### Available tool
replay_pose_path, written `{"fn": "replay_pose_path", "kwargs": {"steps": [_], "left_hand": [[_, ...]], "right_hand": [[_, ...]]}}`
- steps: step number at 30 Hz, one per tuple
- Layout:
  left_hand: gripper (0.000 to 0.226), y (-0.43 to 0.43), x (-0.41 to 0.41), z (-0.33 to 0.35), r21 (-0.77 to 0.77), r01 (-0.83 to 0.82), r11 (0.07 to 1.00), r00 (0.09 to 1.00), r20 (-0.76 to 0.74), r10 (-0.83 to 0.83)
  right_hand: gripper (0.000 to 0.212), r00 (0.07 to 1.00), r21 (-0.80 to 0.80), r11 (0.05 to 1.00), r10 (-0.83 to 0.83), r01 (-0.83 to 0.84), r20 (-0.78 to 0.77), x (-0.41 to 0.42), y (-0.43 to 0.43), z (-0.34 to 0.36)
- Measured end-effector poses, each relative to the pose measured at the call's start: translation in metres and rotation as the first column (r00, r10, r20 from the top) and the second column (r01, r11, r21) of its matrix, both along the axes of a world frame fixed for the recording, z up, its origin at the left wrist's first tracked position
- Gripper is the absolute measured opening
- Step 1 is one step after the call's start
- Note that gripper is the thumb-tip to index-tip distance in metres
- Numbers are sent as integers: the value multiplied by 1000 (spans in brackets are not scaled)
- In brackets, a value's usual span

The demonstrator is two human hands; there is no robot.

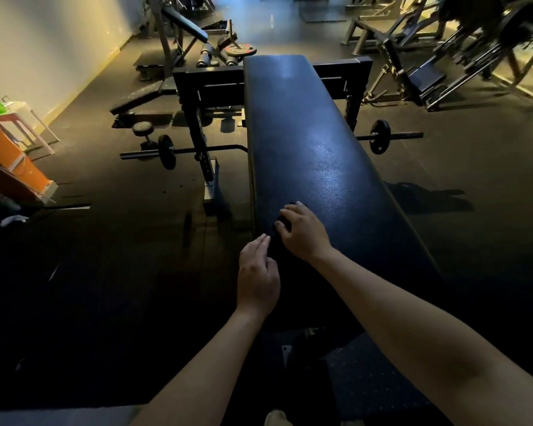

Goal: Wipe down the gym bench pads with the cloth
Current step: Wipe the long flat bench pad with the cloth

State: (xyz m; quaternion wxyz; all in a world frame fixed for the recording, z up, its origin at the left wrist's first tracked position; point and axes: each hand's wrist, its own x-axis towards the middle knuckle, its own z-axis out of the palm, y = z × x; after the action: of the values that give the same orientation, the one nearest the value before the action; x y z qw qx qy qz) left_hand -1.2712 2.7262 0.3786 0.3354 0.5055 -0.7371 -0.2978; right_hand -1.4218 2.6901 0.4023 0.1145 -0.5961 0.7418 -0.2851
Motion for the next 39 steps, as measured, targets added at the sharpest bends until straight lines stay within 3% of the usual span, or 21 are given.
{"fn": "replay_pose_path", "kwargs": {"steps": [8,12,18,23,29,39], "left_hand": [[45,3,3,0,-73,32,997,998,55,-28],[53,5,1,0,-140,90,986,983,175,-65],[56,9,-17,9,-93,101,991,944,323,-66],[61,25,-49,13,-81,249,965,902,383,-201],[61,40,-77,13,-81,323,943,865,431,-258],[49,82,-170,14,-33,363,931,848,424,-316]], "right_hand": [[29,995,-67,992,104,-103,10,19,56,-6],[34,996,-44,997,64,-67,-62,11,52,-8],[33,997,-35,997,69,-71,-45,5,81,-9],[29,995,-82,997,-21,12,-101,-32,115,-12],[27,964,-32,965,-263,261,-47,-126,124,-9],[32,952,-73,950,-305,302,-27,-141,216,-20]]}}
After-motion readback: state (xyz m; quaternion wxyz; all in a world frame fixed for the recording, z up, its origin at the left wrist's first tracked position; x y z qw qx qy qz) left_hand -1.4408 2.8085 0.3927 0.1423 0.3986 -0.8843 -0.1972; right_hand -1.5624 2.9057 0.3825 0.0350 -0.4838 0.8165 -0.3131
